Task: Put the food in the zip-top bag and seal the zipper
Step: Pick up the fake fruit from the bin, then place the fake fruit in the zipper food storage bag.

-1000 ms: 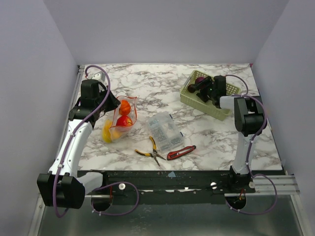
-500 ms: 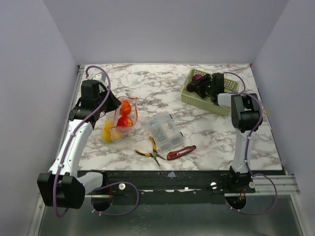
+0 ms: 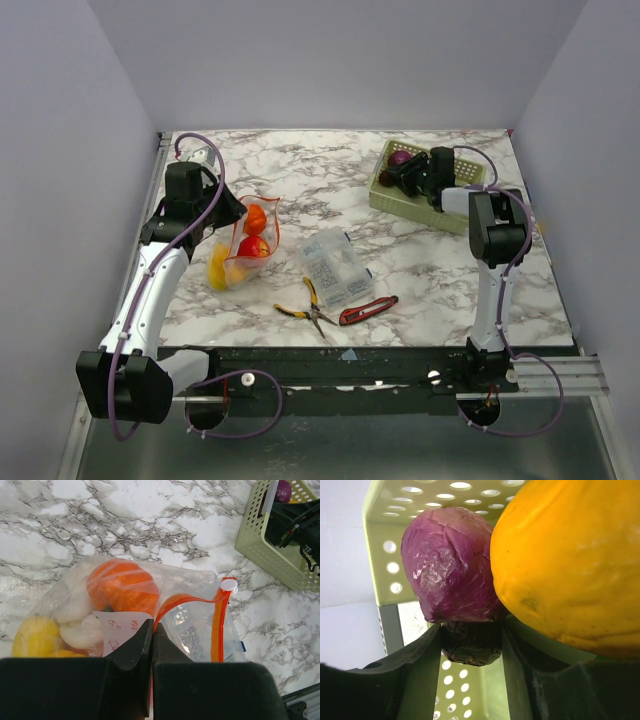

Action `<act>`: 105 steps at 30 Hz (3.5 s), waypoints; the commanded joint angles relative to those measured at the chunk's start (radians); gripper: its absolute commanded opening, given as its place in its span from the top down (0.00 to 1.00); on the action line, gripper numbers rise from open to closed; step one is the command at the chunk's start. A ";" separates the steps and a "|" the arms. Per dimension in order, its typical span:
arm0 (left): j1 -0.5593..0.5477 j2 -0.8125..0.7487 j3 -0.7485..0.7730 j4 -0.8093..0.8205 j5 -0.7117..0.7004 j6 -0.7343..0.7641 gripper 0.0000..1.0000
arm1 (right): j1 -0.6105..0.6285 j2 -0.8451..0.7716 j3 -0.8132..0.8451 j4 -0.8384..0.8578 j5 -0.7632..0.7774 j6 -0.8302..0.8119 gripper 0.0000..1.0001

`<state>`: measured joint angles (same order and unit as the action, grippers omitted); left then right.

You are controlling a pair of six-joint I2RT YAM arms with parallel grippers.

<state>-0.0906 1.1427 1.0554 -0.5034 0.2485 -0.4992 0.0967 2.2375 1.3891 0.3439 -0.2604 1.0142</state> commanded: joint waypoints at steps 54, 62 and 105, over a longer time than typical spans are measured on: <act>0.009 -0.021 -0.009 0.020 0.034 -0.009 1.00 | 0.852 -0.549 0.004 -0.144 0.257 -0.701 0.90; 0.014 -0.026 -0.009 0.019 0.032 -0.008 1.00 | 0.888 -0.481 0.040 -0.167 0.305 -0.723 0.77; 0.018 -0.023 -0.015 0.022 0.028 -0.012 1.00 | 0.809 -0.441 -0.017 -0.221 0.312 -0.279 0.52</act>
<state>-0.0784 1.1370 1.0508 -0.4965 0.2672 -0.5068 0.8921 1.7626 1.3823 0.1104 0.0528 0.6811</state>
